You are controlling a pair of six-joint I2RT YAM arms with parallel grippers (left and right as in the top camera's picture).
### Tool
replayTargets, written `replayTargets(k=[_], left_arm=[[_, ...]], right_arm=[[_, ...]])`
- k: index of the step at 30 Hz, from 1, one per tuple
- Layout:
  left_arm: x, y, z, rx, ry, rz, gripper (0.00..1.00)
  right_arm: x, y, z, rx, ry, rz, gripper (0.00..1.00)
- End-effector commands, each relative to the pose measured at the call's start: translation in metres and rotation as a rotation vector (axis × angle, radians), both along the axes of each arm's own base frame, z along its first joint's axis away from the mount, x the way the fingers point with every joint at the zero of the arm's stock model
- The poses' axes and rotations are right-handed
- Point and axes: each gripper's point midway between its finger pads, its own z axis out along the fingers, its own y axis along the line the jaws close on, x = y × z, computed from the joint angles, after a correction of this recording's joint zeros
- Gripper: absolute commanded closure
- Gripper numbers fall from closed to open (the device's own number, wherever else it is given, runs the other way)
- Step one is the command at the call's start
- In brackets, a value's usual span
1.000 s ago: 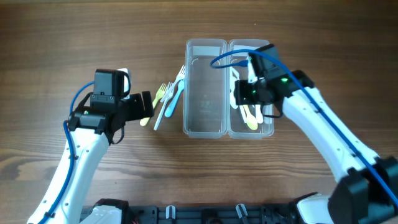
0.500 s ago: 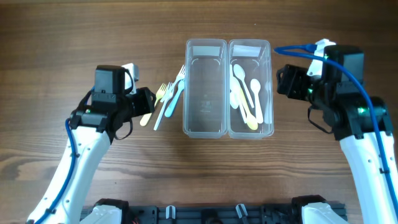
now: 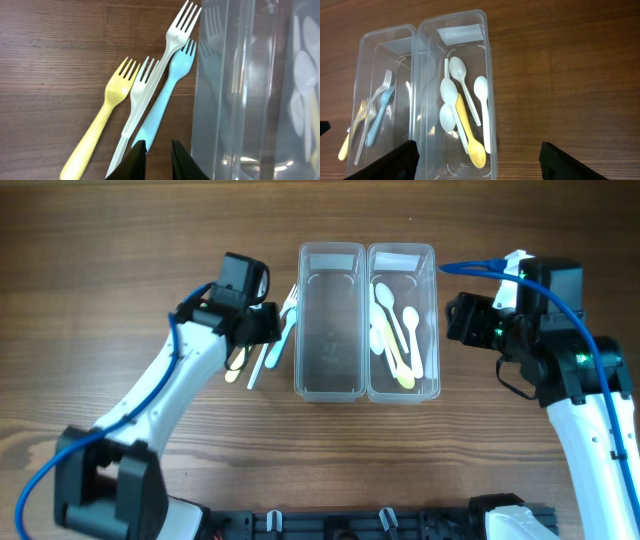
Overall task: Pack container
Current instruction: 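Move the left gripper to the forks and grasp the white fork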
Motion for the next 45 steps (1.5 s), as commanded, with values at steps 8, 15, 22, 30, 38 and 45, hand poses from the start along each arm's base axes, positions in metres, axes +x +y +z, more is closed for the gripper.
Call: replayTargets(k=[8,15,22,30,38,45], left_arm=[[-0.005,-0.065,-0.026,-0.020,0.012,-0.177,0.80],[-0.013,-0.081,-0.026,0.068,-0.032,-0.229,0.81],[-0.015,-0.018,-0.030,0.187,0.081,-0.097,0.11],[-0.006,0.038,-0.029,0.243,0.125,-0.116,0.29],[0.018,0.016,-0.021,0.187,0.005,-0.226,0.35],[0.022,-0.001,-0.025,0.166,-0.021,-0.296,0.36]], right_arm=[[0.001,-0.001,0.007,-0.004,-0.012,0.001,0.27],[-0.003,-0.001,0.003,-0.006,0.008,0.001,0.29],[-0.006,-0.001,0.001,-0.008,0.023,0.002,0.31],[-0.007,-0.002,0.001,-0.009,0.026,0.003,0.31],[-0.007,-0.002,0.001,-0.009,0.027,0.003,0.31],[-0.010,-0.002,-0.001,-0.011,0.039,0.004,0.33]])
